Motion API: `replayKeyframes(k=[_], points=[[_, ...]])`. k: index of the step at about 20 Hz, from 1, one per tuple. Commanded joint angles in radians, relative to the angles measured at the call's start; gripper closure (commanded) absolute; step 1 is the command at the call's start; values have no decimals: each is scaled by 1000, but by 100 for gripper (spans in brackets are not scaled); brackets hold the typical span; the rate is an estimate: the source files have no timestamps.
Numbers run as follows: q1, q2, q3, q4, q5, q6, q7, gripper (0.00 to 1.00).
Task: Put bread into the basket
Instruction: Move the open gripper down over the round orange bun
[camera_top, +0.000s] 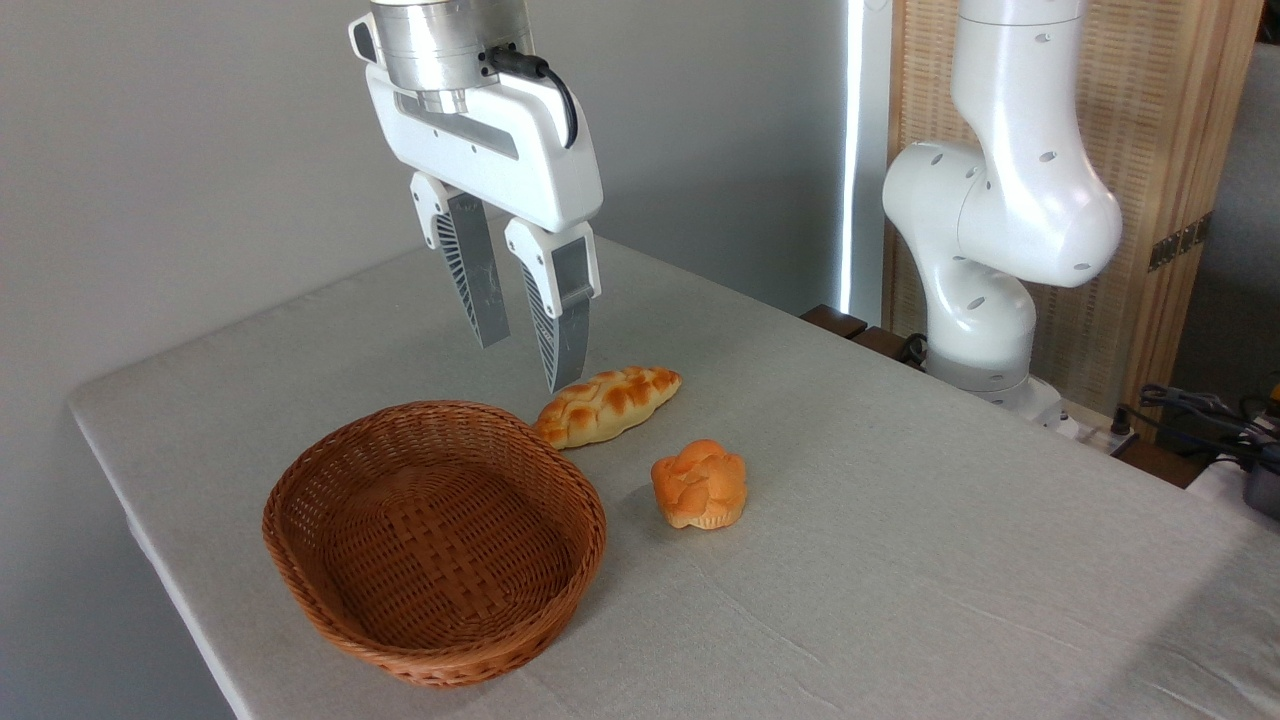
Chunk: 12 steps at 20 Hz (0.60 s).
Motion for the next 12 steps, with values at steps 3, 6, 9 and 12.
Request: replayKeyframes(k=[3, 6, 9, 12], points=[[-5, -29, 12, -19, -3, -34, 26, 0], [-5, -29, 12, -19, -3, -34, 26, 0], [-5, -50, 12, -42, -3, -26, 26, 0], [-8, -125, 12, -171, 1, 19, 38, 0]])
